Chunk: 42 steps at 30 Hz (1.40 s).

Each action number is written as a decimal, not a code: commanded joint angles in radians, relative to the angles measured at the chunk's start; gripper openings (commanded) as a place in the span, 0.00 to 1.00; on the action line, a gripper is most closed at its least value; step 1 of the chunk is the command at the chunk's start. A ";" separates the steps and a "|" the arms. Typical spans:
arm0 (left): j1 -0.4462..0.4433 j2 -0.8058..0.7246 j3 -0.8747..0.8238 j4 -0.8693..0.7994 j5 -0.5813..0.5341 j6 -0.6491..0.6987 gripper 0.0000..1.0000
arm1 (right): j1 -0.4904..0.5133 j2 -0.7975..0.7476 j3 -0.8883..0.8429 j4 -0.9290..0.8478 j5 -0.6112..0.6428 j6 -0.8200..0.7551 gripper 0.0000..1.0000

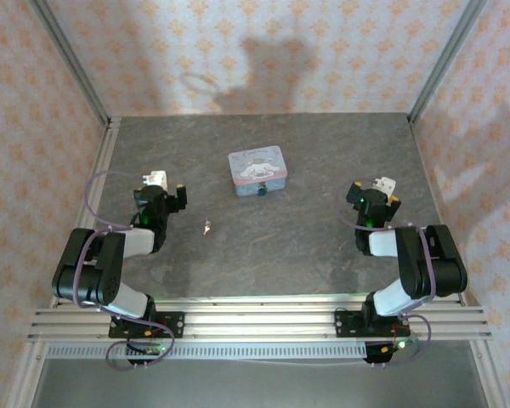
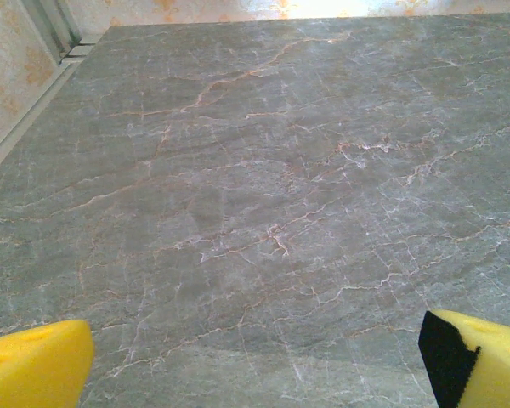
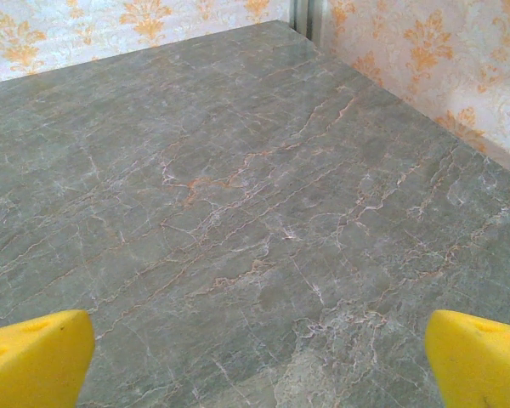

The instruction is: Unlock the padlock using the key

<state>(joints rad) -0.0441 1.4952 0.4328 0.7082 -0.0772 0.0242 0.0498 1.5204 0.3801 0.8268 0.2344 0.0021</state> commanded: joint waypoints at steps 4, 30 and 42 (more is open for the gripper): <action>0.002 0.002 0.000 0.024 0.008 -0.006 1.00 | 0.002 0.000 0.012 -0.003 -0.004 -0.002 0.99; -0.160 -0.268 0.352 -1.176 0.214 -0.391 0.61 | 0.110 -0.324 0.406 -1.128 -0.143 0.459 0.78; -0.180 -0.621 0.173 -1.378 -0.101 -0.632 0.56 | 0.783 0.268 0.884 -1.309 -0.125 0.741 0.49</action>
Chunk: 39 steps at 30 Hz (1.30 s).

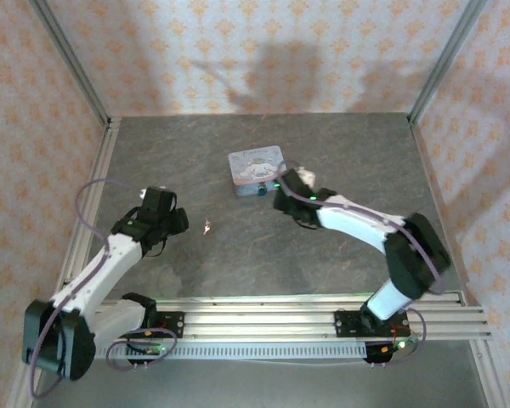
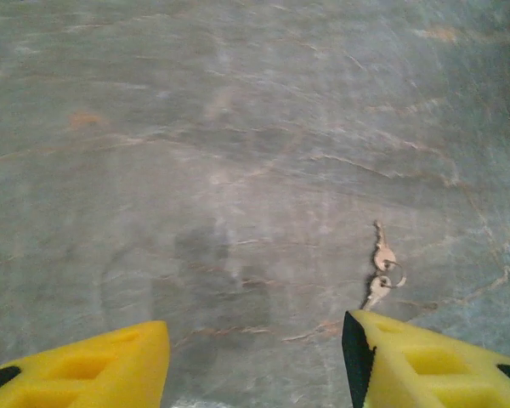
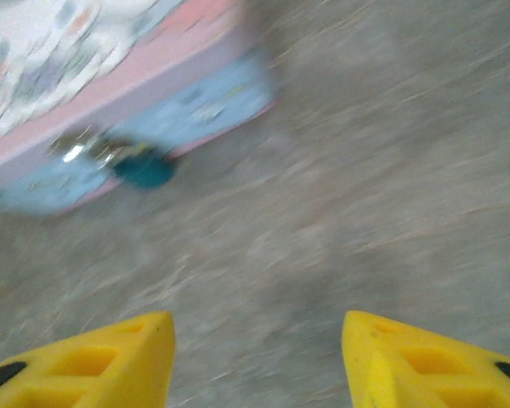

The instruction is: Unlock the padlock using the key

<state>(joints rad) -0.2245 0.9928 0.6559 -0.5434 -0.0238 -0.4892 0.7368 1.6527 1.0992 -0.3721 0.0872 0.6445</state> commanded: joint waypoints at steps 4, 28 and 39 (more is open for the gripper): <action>0.002 -0.263 -0.133 -0.161 -0.192 -0.185 0.55 | 0.175 0.359 0.437 -0.189 -0.057 0.117 0.36; 0.003 -0.366 -0.216 -0.092 -0.173 -0.148 0.59 | 0.283 0.778 1.001 -0.485 -0.072 0.104 0.45; 0.003 -0.367 -0.213 -0.098 -0.176 -0.140 0.60 | 0.303 0.822 1.120 -0.567 0.002 0.033 0.44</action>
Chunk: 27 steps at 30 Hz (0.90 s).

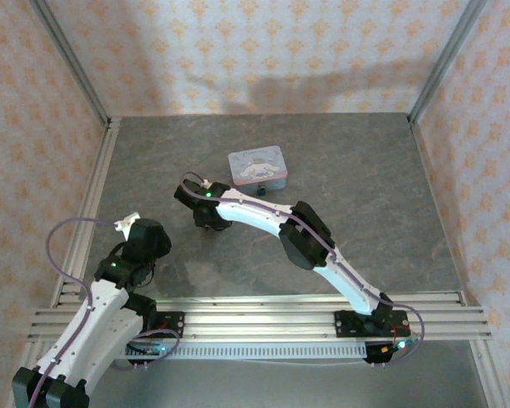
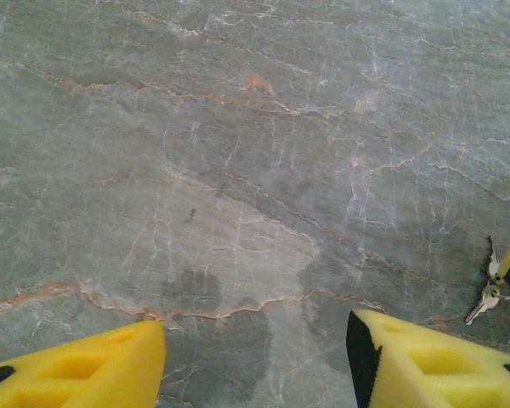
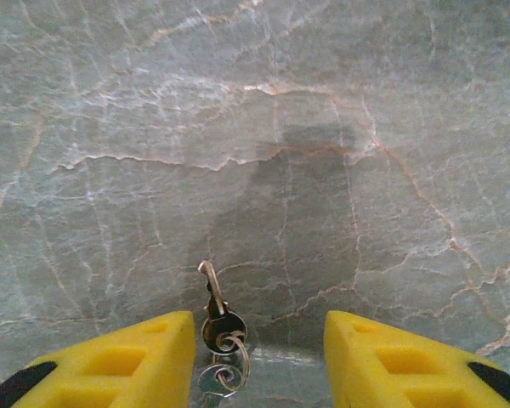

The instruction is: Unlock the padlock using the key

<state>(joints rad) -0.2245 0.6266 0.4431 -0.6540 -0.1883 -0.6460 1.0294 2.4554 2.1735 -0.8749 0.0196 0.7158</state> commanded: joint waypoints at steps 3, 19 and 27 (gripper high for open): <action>0.003 -0.002 0.001 0.007 -0.010 0.016 0.60 | 0.015 0.019 0.058 -0.066 0.083 -0.070 0.44; 0.004 -0.010 0.000 -0.002 -0.002 0.019 0.61 | 0.018 0.120 0.210 -0.146 0.064 -0.254 0.32; 0.003 0.000 0.000 0.005 -0.001 0.022 0.62 | 0.018 0.134 0.213 -0.159 0.056 -0.259 0.34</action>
<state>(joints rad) -0.2245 0.6262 0.4431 -0.6540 -0.1875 -0.6388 1.0409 2.5744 2.3562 -0.9894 0.0559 0.4736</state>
